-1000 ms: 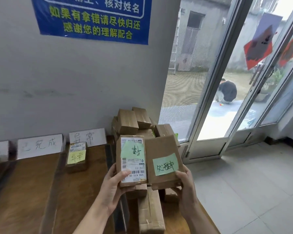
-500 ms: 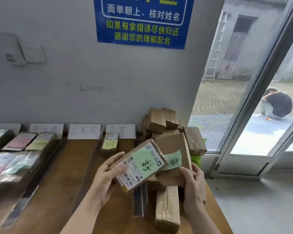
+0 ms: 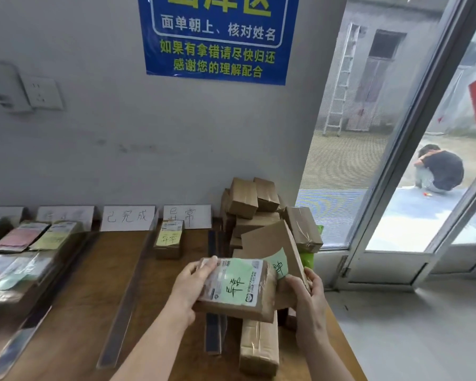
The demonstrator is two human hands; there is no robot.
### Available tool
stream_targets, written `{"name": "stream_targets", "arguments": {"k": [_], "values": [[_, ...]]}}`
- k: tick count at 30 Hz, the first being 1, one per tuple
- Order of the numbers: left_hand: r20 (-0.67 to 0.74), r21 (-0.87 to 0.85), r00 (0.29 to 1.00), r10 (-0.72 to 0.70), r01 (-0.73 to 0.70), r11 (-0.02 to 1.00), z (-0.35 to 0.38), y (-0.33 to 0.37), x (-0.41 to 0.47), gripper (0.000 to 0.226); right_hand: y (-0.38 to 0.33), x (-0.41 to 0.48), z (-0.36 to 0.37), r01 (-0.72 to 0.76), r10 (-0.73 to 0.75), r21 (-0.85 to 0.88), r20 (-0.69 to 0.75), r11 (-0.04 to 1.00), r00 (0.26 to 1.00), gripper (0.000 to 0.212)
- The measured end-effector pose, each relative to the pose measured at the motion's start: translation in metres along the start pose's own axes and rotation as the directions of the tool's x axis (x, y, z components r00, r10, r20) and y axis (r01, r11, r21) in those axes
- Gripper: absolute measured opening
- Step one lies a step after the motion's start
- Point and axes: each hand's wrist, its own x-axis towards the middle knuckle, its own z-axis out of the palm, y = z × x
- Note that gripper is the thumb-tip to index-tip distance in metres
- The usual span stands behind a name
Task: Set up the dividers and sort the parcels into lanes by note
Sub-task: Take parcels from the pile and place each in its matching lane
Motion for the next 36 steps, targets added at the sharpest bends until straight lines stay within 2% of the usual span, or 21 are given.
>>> {"name": "stream_targets", "arguments": {"k": [2,3,6,9,11,14,16,19,22,23,25,27,31,36], "values": [[0.196,-0.111,0.953,-0.23,0.254,0.961,0.002,-0.001,-0.006,0.04,0.0,-0.002,-0.001,-0.036,0.036,0.028,0.011,0.999,0.999,0.07],[0.273,-0.143,0.917,-0.292,0.339,0.93,0.003,-0.004,-0.008,0.04,0.001,-0.003,-0.003,-0.05,0.05,0.025,0.0,0.998,0.999,0.071],[0.364,-0.249,0.867,-0.34,0.442,0.862,-0.001,-0.014,-0.008,0.045,0.012,0.002,-0.007,-0.06,0.058,-0.025,-0.065,0.998,0.996,0.073],[0.298,-0.362,0.909,-0.29,0.389,0.847,0.0,-0.017,-0.006,0.058,0.009,0.0,-0.009,-0.069,0.064,-0.044,-0.1,0.997,0.993,0.074],[0.202,-0.427,0.955,-0.219,0.287,0.858,0.005,-0.016,-0.002,0.063,0.007,-0.002,-0.008,-0.044,0.039,-0.048,-0.101,0.998,0.994,0.068],[0.065,-0.543,0.99,-0.126,0.141,0.828,0.015,-0.012,0.001,0.062,0.009,-0.001,-0.006,0.013,-0.021,-0.094,-0.092,0.996,0.996,0.054],[0.034,-0.607,0.991,-0.127,0.121,0.786,0.021,-0.011,0.001,0.057,0.003,-0.006,-0.003,0.049,-0.053,-0.066,-0.054,0.997,0.997,0.06],[0.097,-0.632,0.982,-0.16,0.185,0.752,0.027,-0.01,-0.001,0.051,-0.006,-0.01,0.002,0.084,-0.084,-0.008,0.016,0.996,0.996,0.085],[0.161,-0.607,0.977,-0.14,0.209,0.767,0.026,-0.007,-0.003,0.07,-0.011,-0.009,0.006,0.111,-0.11,-0.005,0.051,0.994,0.993,0.098],[0.186,-0.592,0.974,-0.127,0.214,0.777,0.023,-0.005,-0.004,0.067,-0.013,-0.009,0.007,0.119,-0.118,-0.005,0.054,0.993,0.991,0.1],[0.197,-0.578,0.973,-0.12,0.214,0.788,0.014,0.001,-0.004,0.051,-0.02,-0.01,0.01,0.134,-0.134,-0.007,0.069,0.991,0.989,0.099],[0.165,-0.57,0.975,-0.147,0.215,0.793,0.002,0.005,0.004,0.045,-0.025,-0.009,0.018,0.15,-0.149,-0.006,0.073,0.989,0.986,0.092],[0.144,-0.556,0.963,-0.227,0.268,0.787,-0.02,0.011,0.026,0.047,-0.021,0.0,0.043,0.071,-0.083,0.111,0.104,0.991,0.991,0.093],[0.181,-0.529,0.965,-0.191,0.259,0.808,-0.045,0.023,0.055,0.056,-0.012,0.022,0.073,0.048,-0.06,0.131,0.087,0.99,0.994,0.086]]}}
